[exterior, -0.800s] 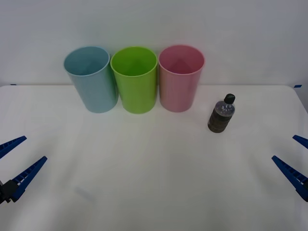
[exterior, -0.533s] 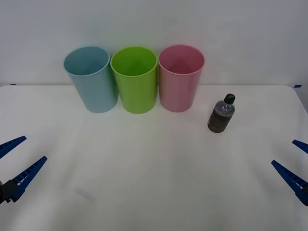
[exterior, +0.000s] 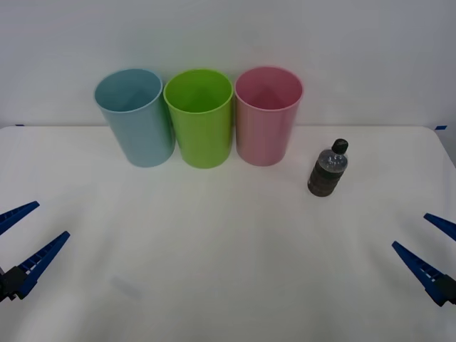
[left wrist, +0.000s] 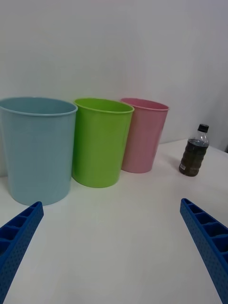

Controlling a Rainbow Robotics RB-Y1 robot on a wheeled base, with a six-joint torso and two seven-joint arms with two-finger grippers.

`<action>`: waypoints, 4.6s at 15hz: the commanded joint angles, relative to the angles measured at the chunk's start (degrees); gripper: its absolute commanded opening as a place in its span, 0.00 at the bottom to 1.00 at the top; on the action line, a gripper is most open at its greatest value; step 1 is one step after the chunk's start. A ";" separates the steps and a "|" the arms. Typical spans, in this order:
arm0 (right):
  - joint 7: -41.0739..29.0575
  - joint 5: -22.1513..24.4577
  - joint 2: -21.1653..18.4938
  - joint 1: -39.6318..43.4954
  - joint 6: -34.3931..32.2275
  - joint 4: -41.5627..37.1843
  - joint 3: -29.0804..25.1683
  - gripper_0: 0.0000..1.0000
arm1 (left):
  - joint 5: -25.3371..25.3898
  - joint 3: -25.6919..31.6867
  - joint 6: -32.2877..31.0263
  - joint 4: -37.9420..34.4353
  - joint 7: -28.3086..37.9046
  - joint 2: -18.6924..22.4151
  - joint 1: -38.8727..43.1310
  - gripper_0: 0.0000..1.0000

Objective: Grasp the object on the table and drop it into the matching bin: aluminum can to the light blue bin, PET bottle to the pink bin.

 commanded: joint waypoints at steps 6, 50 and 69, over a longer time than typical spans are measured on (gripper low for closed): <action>4.59 0.78 0.00 -1.58 10.74 0.02 6.97 1.00 | 0.00 0.00 0.00 0.00 0.00 0.00 0.00 1.00; 22.35 1.57 11.95 -26.98 46.95 19.00 23.41 1.00 | 0.00 0.00 0.00 0.00 0.00 0.00 0.00 1.00; 24.63 1.66 14.06 -32.87 51.26 24.19 24.02 1.00 | 0.00 0.00 0.00 0.00 0.00 0.00 0.00 1.00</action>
